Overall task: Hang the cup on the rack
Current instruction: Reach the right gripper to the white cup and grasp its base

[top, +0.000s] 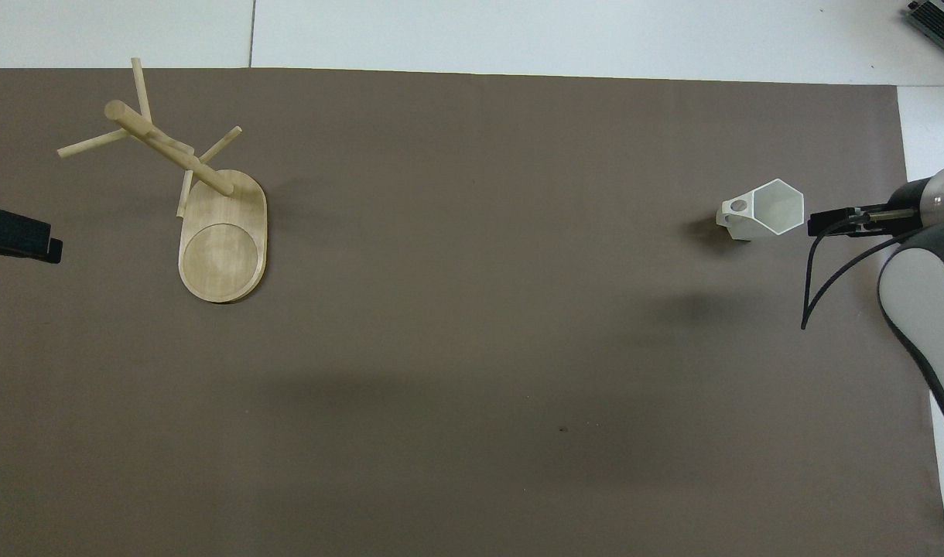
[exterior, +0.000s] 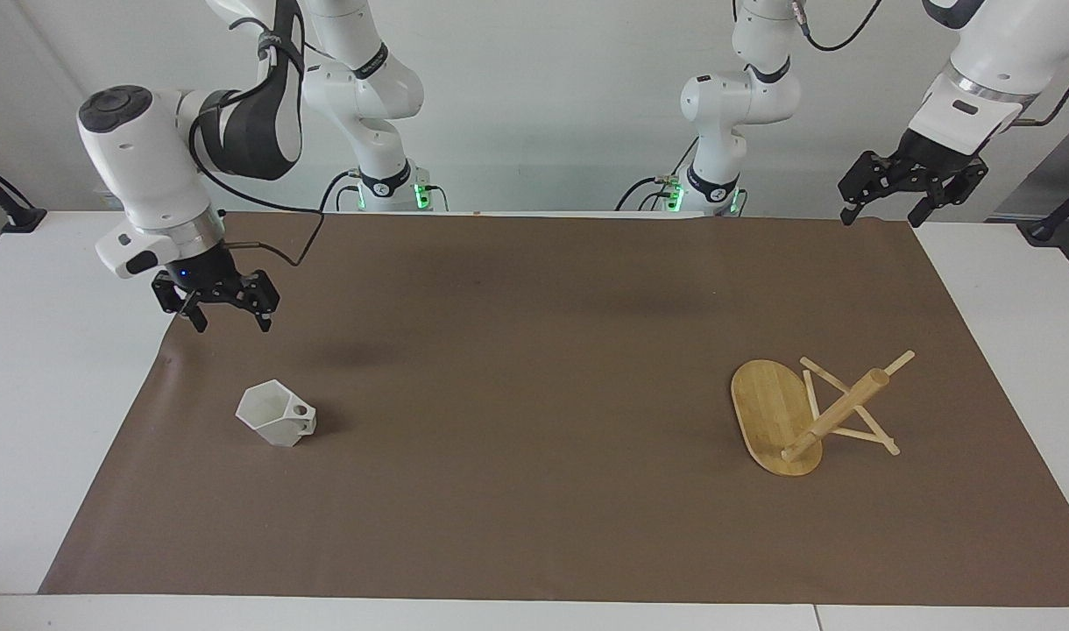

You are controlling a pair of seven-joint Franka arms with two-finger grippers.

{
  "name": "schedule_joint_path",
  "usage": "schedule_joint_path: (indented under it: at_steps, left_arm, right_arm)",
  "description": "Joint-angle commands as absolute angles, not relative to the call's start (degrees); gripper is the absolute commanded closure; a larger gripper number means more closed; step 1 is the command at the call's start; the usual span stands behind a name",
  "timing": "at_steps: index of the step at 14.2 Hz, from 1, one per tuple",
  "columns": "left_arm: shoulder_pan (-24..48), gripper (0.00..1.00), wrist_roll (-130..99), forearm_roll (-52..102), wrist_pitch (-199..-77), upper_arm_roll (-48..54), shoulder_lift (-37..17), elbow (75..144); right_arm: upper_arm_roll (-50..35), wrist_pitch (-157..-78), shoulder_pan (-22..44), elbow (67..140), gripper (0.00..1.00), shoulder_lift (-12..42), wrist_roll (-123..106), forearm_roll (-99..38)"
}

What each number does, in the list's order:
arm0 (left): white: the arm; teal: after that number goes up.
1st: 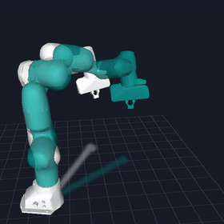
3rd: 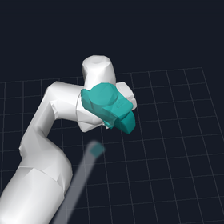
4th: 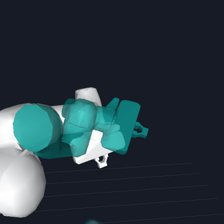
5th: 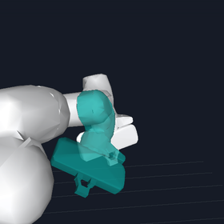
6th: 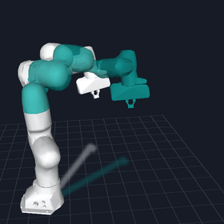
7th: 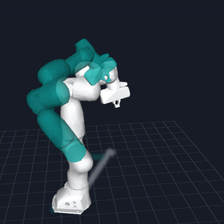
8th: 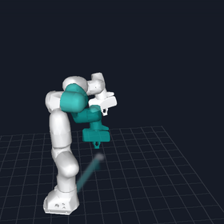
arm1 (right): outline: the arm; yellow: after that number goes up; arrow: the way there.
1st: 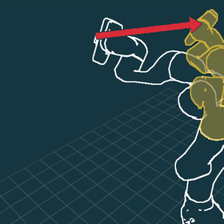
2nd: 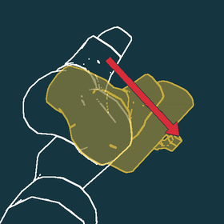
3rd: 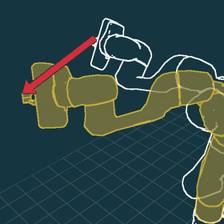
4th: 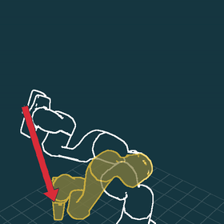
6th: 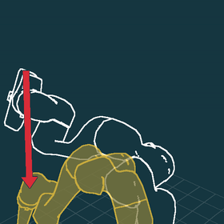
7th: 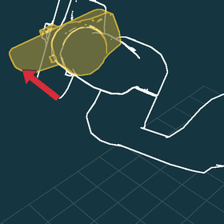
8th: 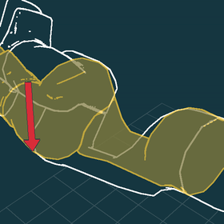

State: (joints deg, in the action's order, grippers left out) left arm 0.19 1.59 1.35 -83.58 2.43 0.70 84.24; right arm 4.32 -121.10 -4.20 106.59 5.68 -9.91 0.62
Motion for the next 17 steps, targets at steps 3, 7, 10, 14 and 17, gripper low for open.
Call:
schedule_joint_path:
  at_steps: [3,7,10,14,17]
  left_arm:
    - [-0.70,0.00,2.11,1.76,-83.32,2.72,2.02,85.69]
    - [-0.62,0.00,2.11,1.76,-83.32,2.72,2.02,85.69]
    - [-0.70,0.00,2.11,1.76,-83.32,2.72,2.02,85.69]
    - [-0.70,0.00,2.11,1.76,-83.32,2.72,2.02,85.69]
    - [-0.70,0.00,2.11,1.76,-83.32,2.72,2.02,85.69]
  right_arm:
    - [4.22,-129.35,-6.15,107.92,0.00,10.54,-13.53,-0.17]
    - [4.22,-138.68,-6.24,111.00,0.00,14.41,-13.62,-2.46]
    - [4.22,-141.41,-6.24,111.09,0.00,17.22,-13.62,-4.30]
    - [4.22,-142.30,-6.33,111.01,0.00,18.02,-14.15,-4.92]
    - [4.22,-141.86,-6.42,110.57,0.18,18.02,-15.81,-4.92]
